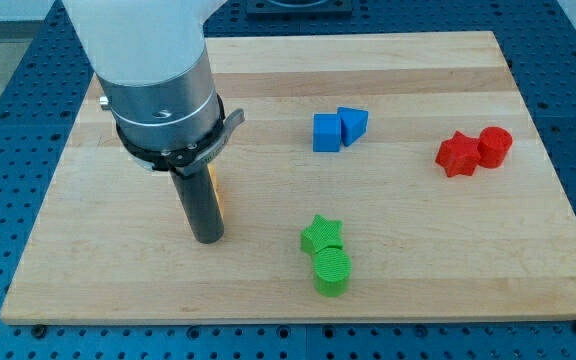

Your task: Slide the yellow heart to the center of the board

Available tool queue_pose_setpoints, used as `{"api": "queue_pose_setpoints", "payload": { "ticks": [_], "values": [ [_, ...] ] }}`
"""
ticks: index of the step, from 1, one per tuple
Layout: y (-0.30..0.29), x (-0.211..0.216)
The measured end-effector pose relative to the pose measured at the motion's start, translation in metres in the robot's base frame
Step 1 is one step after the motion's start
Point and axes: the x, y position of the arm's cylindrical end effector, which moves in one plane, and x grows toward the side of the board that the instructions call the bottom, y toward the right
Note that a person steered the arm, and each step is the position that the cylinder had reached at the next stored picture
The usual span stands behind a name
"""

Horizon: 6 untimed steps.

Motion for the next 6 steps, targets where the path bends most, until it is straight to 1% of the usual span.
{"api": "queue_pose_setpoints", "payload": {
  "ticks": [1, 2, 3, 4, 5, 6],
  "values": [
    [-0.037, 0.004],
    [-0.053, -0.011],
    [-0.042, -0.028],
    [-0.002, -0.028],
    [-0.005, -0.027],
    [0.011, -0.018]
  ]
}}
